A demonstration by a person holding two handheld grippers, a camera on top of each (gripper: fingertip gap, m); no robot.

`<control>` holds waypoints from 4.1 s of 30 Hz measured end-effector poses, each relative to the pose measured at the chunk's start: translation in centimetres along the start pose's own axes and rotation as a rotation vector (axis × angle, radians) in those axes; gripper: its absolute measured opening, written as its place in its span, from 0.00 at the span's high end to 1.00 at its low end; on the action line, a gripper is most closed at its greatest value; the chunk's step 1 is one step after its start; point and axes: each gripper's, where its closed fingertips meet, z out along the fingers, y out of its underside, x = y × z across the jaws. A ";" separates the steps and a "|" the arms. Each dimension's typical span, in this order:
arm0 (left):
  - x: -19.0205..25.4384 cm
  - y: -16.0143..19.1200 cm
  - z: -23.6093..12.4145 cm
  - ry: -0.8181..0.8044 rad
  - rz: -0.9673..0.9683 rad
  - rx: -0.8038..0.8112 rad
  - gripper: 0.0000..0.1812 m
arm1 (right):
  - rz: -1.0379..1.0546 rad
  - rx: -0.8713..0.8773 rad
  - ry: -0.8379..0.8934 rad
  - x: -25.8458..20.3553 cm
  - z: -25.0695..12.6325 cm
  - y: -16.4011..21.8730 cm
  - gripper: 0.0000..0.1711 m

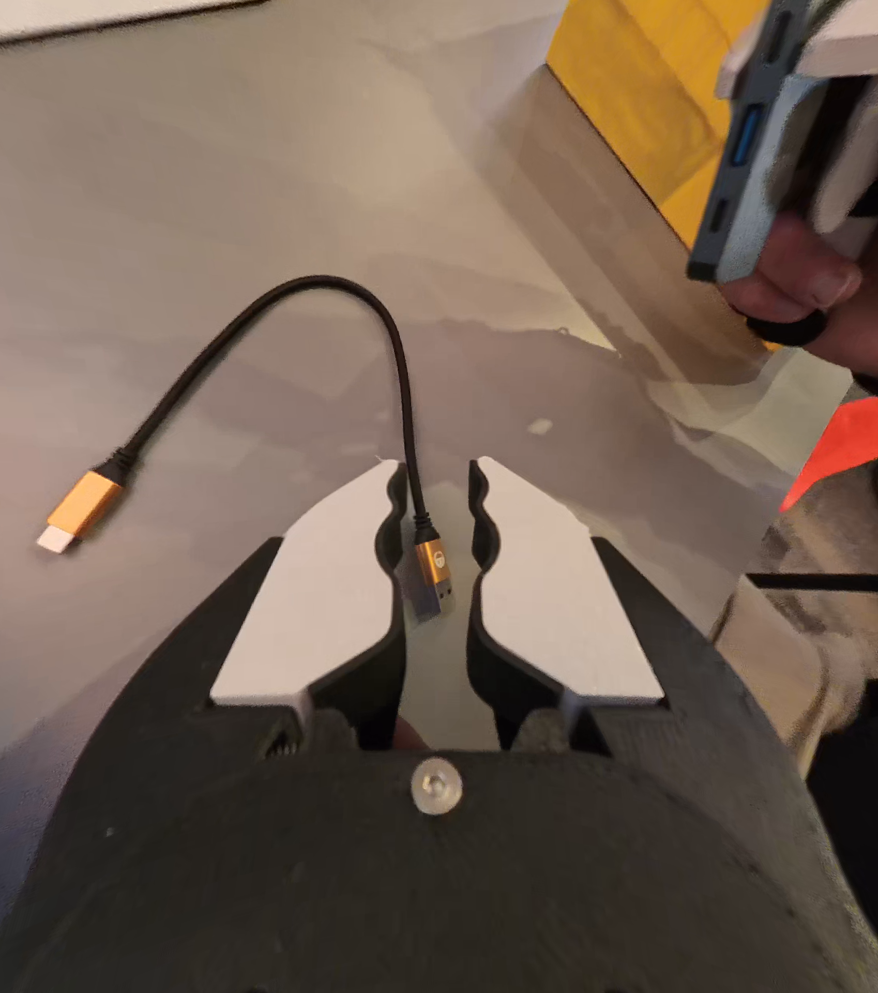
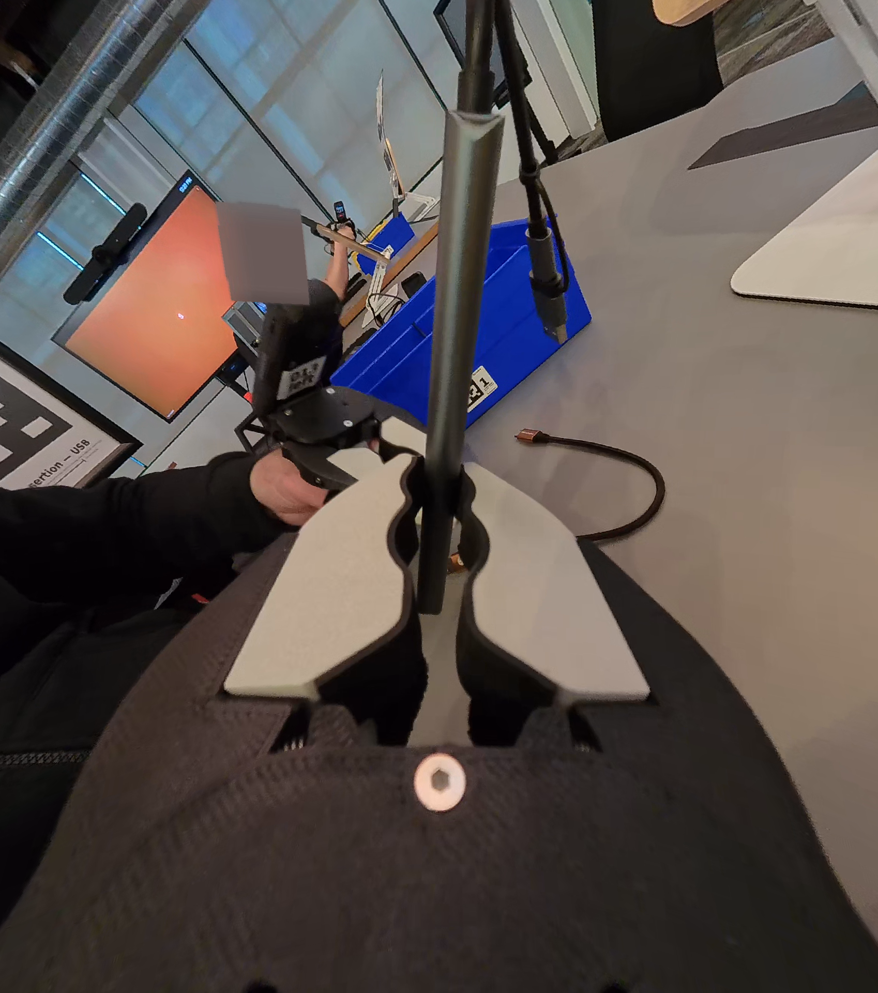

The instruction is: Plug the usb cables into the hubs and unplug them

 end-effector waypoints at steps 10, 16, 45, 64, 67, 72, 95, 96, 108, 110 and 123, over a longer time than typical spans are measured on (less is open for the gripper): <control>0.1 0.7 -2.7 -0.130 1.032 -0.351 0.85 | -0.012 0.003 0.003 0.0 -0.1 -0.1 0.94; -0.4 1.9 -0.3 -0.056 1.513 -0.444 0.78 | -0.023 0.033 0.019 0.0 -0.8 -0.9 0.94; 3.3 2.6 5.6 -0.127 1.860 -0.344 1.00 | -0.021 0.070 0.021 0.5 -1.9 -1.6 0.94; 5.3 1.2 8.2 0.161 1.815 -0.389 0.96 | -0.016 0.104 0.018 0.4 -2.4 -2.3 0.94; 5.4 1.1 8.4 0.148 1.777 -0.367 0.96 | -0.018 0.103 0.020 0.4 -2.4 -2.3 0.94; 5.2 0.5 8.4 0.032 1.729 -0.315 0.96 | -0.015 0.107 0.018 0.4 -2.6 -2.3 0.94; 4.1 -11.6 -3.8 -0.895 1.588 0.206 0.97 | 0.210 0.099 -0.299 -3.7 0.5 -1.2 0.94; 4.1 -11.7 -3.9 -0.911 1.595 0.207 0.97 | 0.218 0.094 -0.309 -3.9 0.8 -1.1 0.94; 2.7 -10.6 -2.5 -0.967 1.643 0.151 0.97 | 0.306 -0.005 -0.221 -2.0 2.7 1.6 0.94; 2.6 -10.4 -2.2 -0.977 1.658 0.141 0.97 | 0.325 -0.005 -0.224 -1.9 2.7 1.7 0.94; 1.9 -9.1 -0.5 -1.014 1.700 0.076 0.97 | 0.393 -0.063 -0.132 -0.5 2.8 3.2 0.94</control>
